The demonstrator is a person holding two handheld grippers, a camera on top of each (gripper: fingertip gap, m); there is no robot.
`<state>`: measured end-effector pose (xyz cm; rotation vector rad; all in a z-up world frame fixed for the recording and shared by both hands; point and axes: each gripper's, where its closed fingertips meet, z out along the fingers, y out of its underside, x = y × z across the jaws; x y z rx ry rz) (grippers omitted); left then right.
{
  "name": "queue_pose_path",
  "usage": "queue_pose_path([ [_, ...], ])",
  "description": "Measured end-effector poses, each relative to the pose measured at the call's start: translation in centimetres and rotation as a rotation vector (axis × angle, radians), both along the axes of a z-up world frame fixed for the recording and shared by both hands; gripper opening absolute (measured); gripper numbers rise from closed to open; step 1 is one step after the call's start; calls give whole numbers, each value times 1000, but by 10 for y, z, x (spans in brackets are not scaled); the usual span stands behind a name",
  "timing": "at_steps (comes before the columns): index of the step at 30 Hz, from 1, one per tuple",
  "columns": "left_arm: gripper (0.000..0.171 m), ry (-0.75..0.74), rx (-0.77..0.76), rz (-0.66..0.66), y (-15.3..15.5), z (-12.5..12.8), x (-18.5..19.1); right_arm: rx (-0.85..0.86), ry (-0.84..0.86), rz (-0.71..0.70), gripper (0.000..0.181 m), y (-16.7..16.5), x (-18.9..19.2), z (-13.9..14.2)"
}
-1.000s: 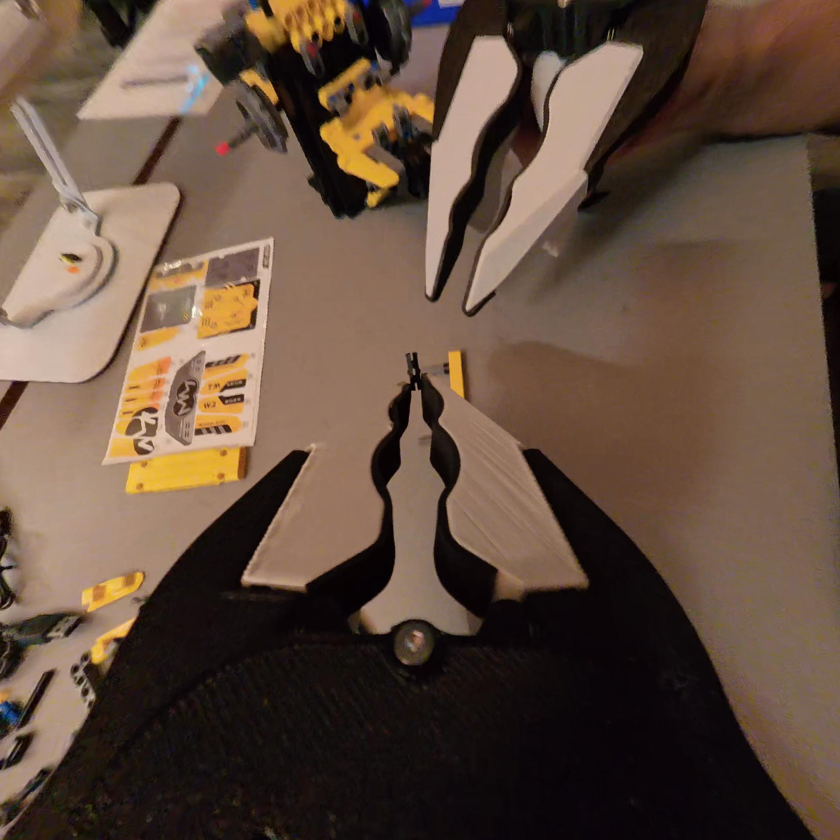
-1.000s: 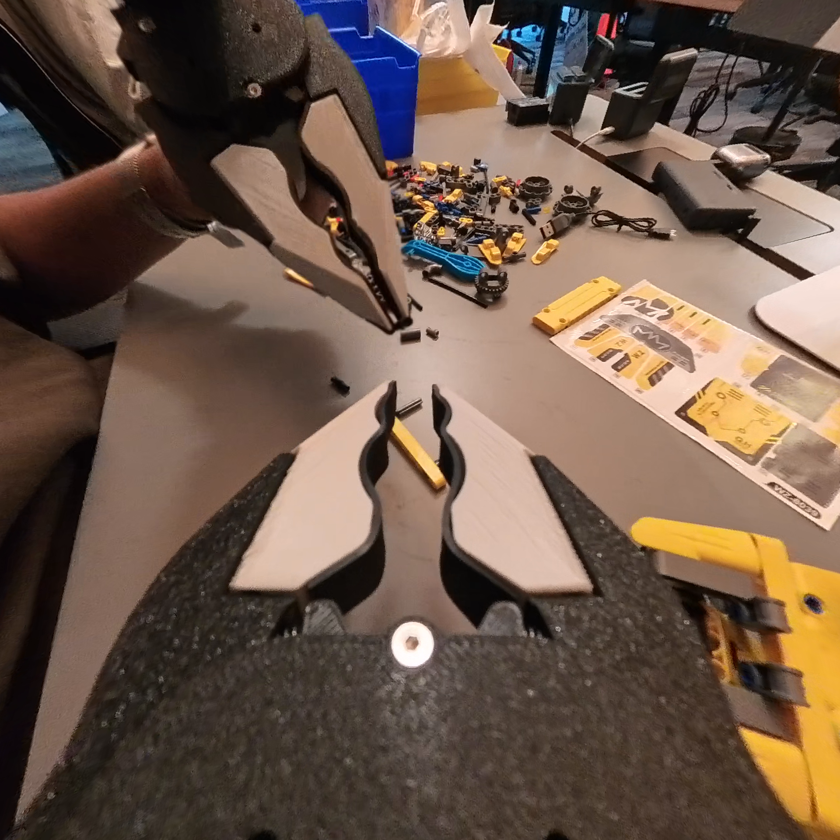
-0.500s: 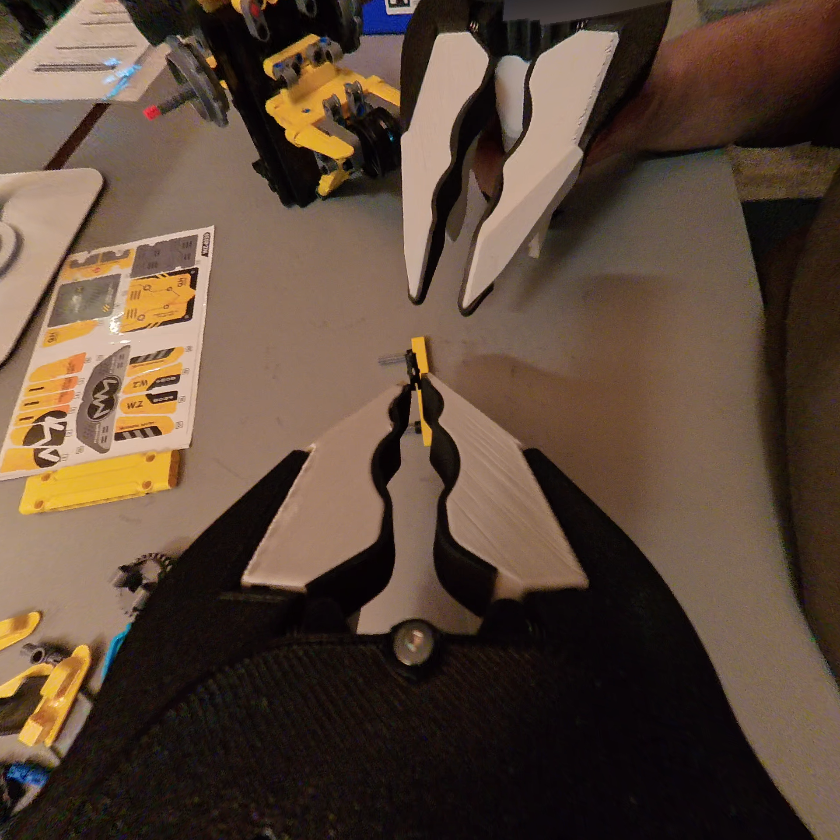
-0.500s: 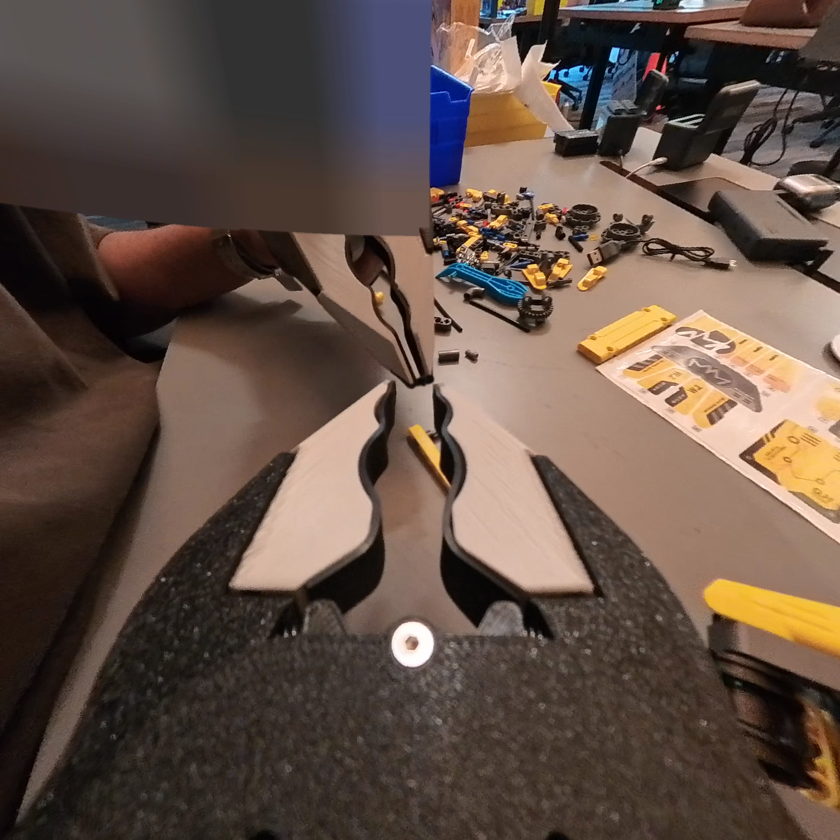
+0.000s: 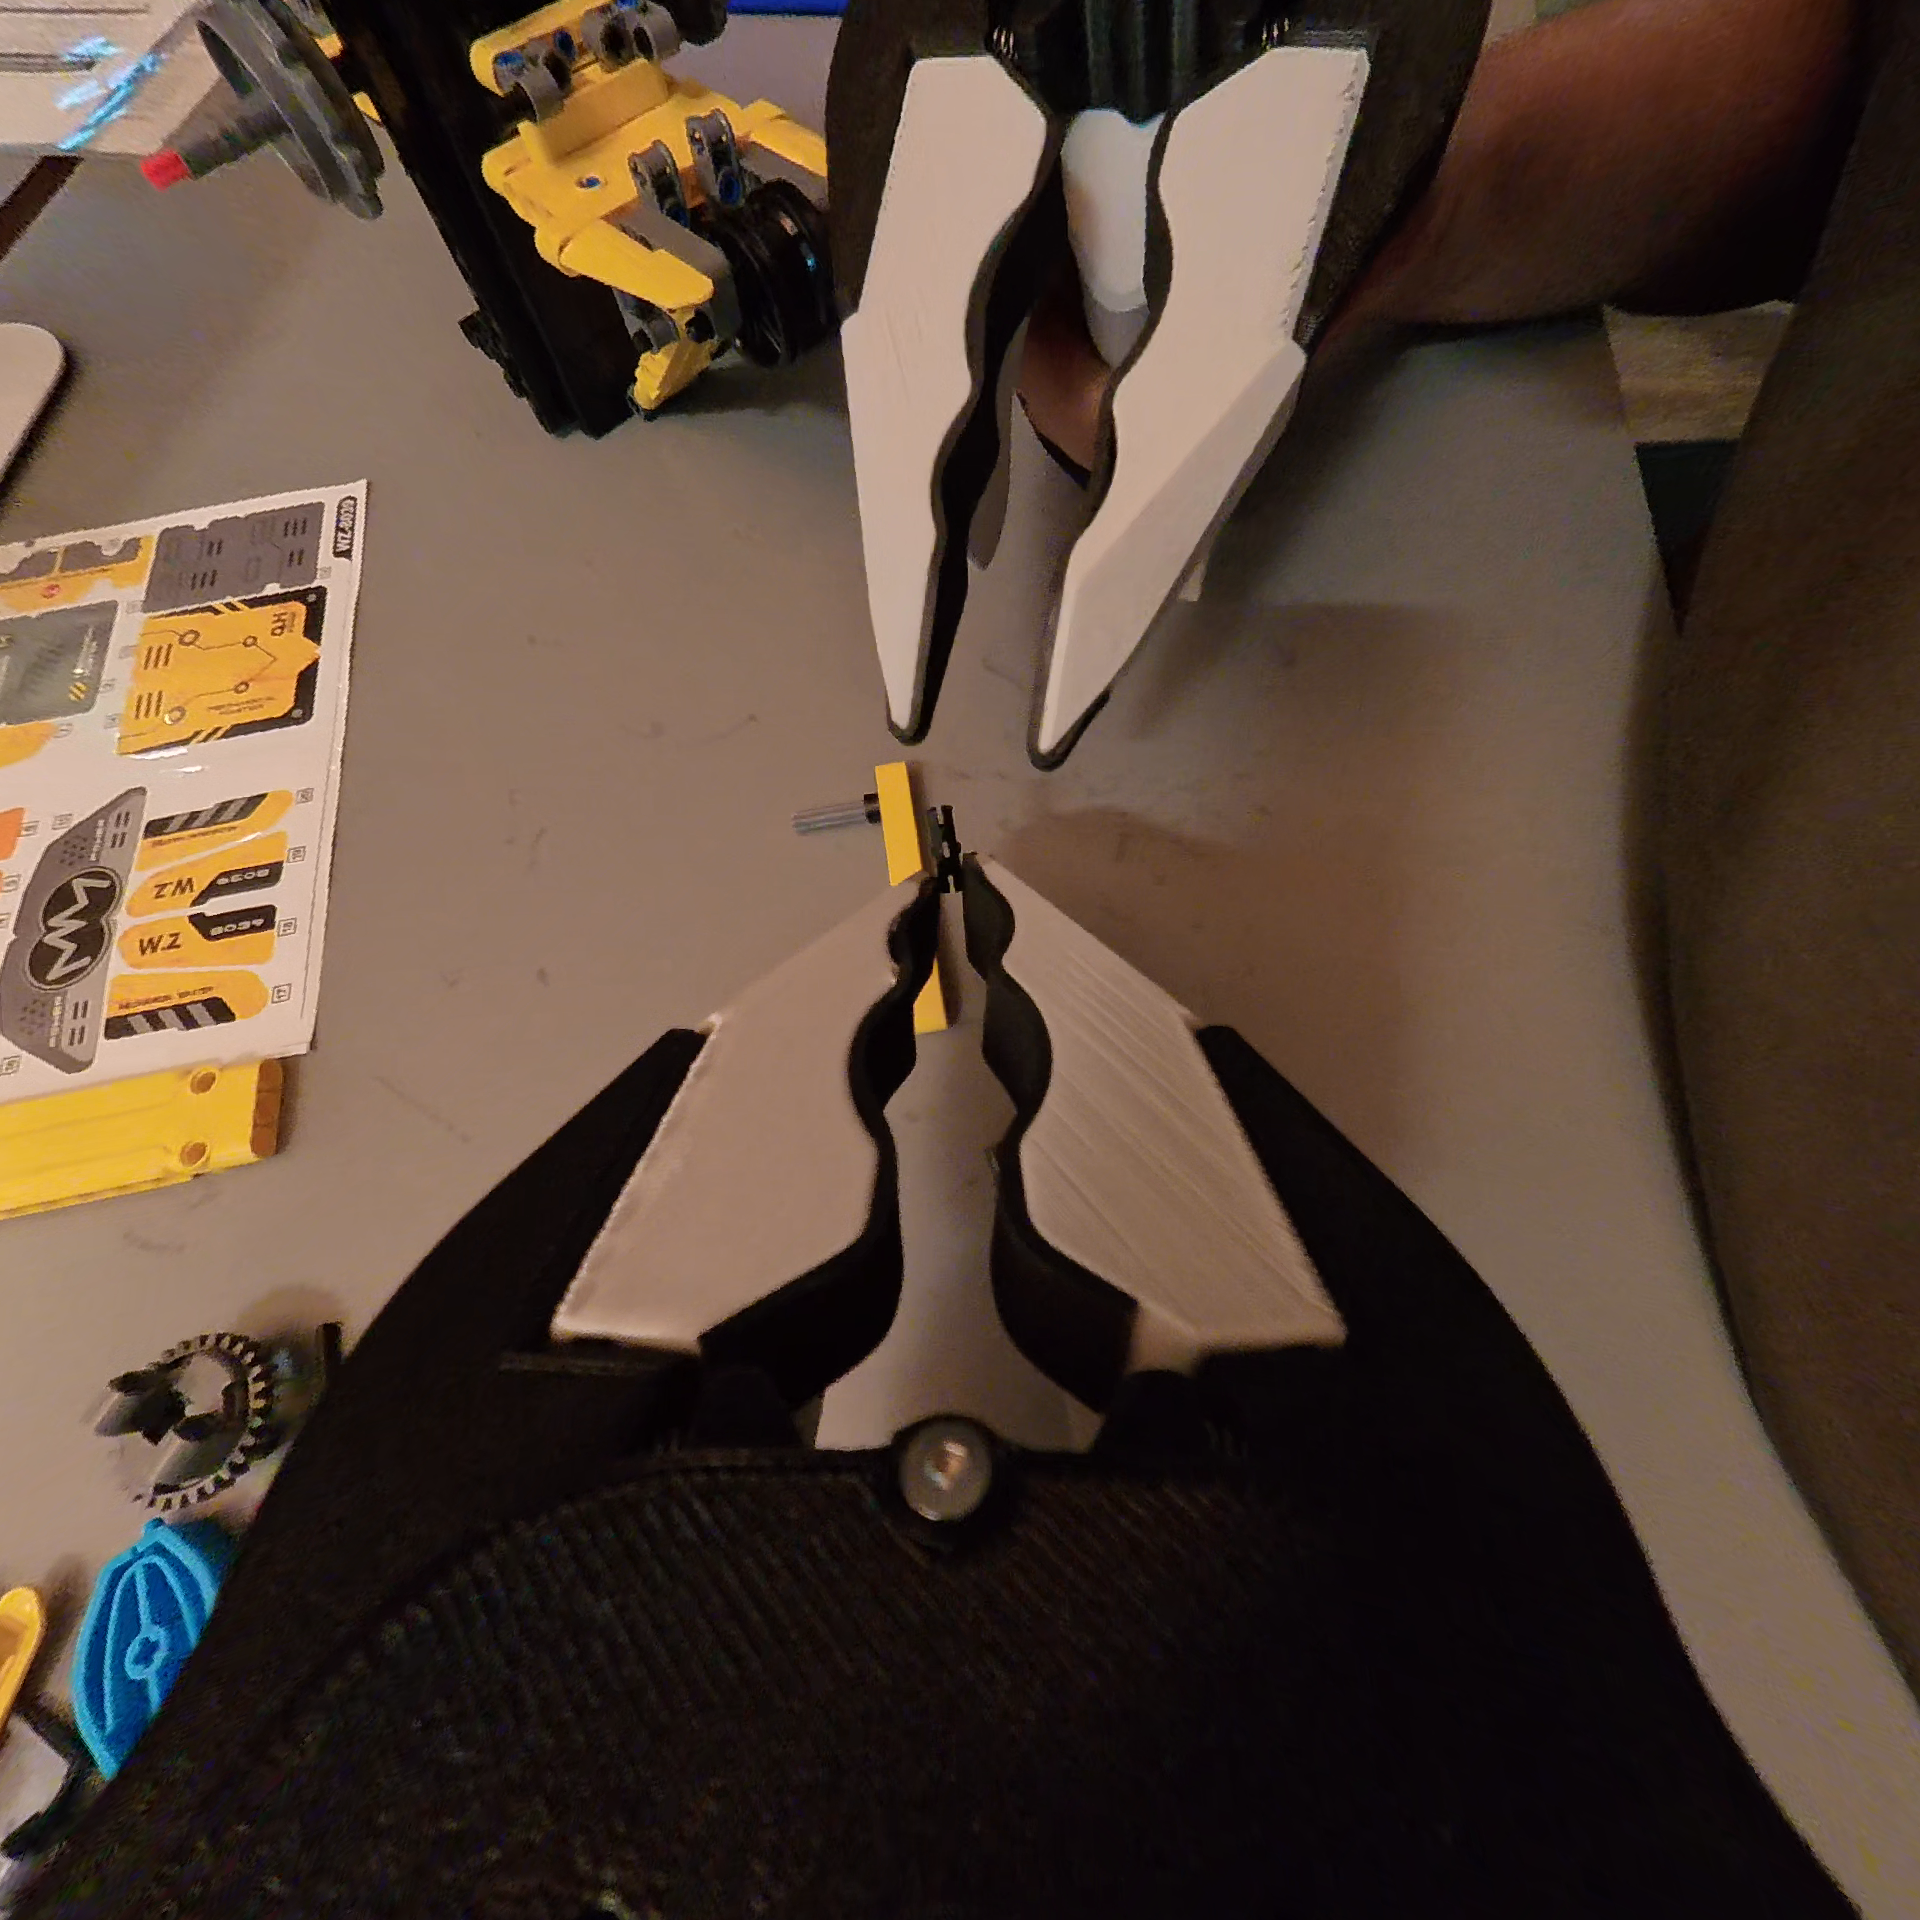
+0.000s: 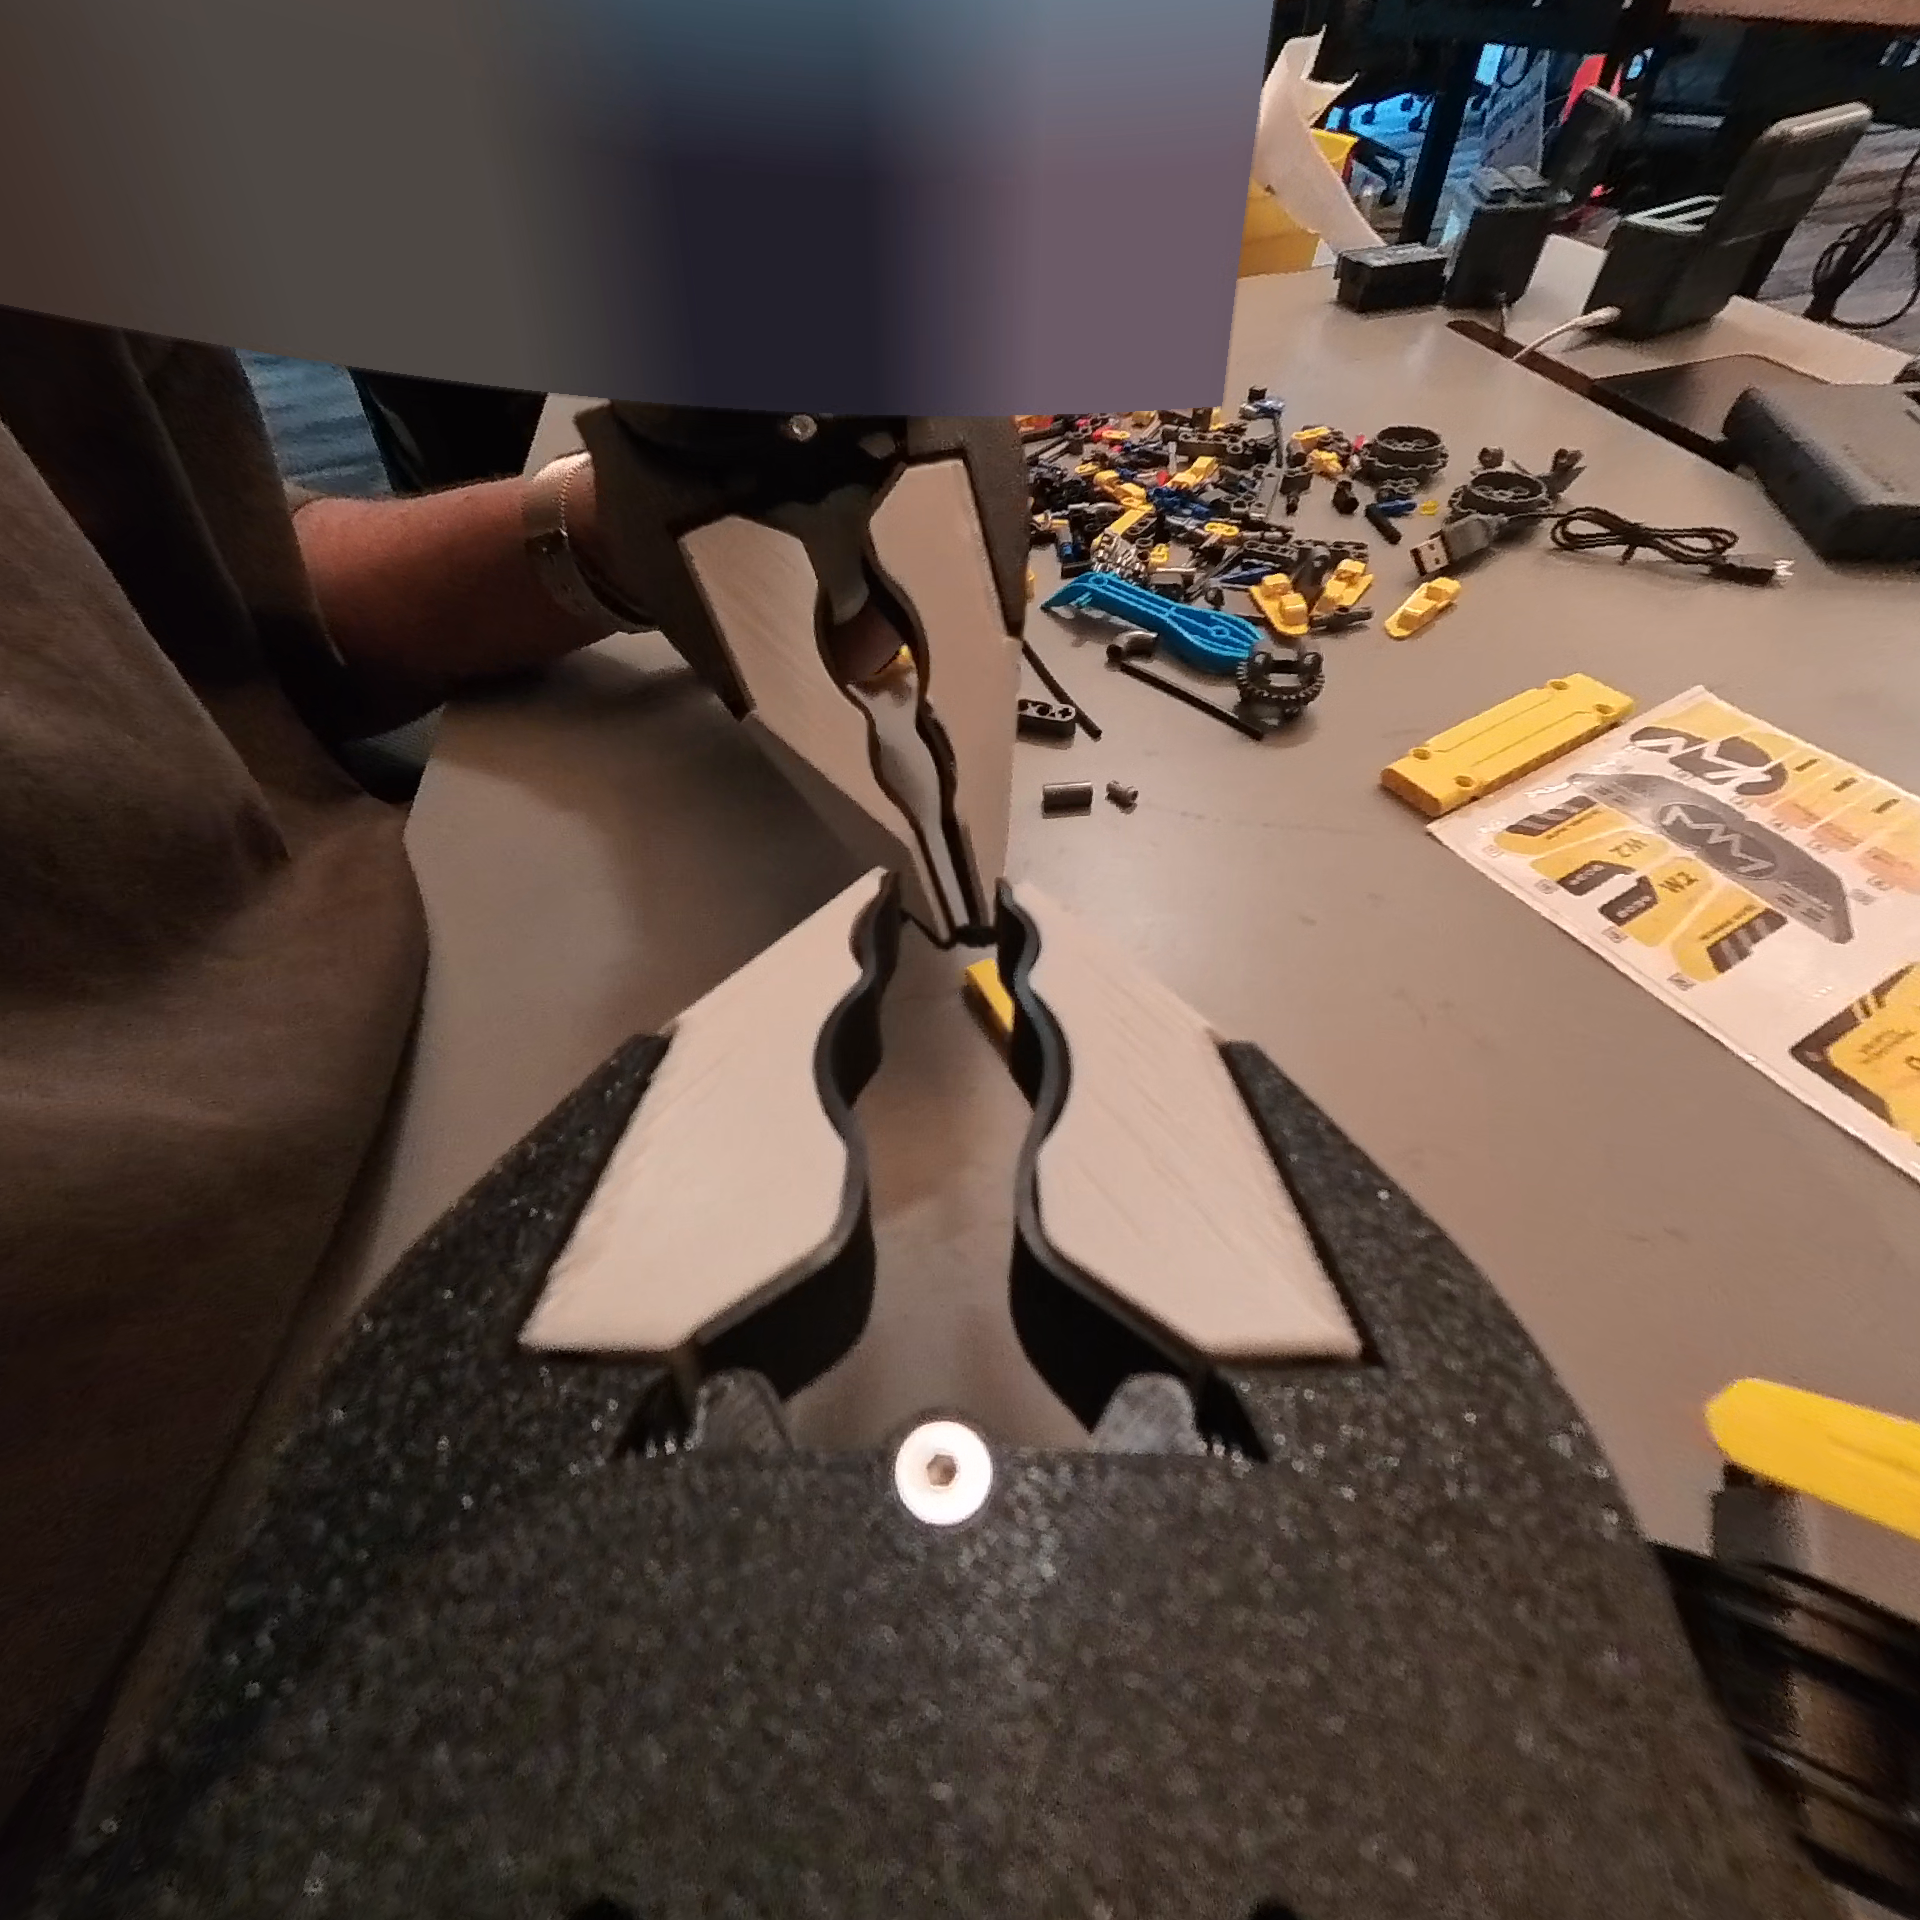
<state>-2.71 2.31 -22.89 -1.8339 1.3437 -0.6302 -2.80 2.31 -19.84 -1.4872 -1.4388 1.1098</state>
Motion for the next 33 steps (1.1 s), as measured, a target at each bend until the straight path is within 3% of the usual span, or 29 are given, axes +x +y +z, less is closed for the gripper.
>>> queue_pose_path([
  [33, 3, 14, 14, -63, -10, -4, 5, 83, -162, 20, 5, -6, 2, -25],
])
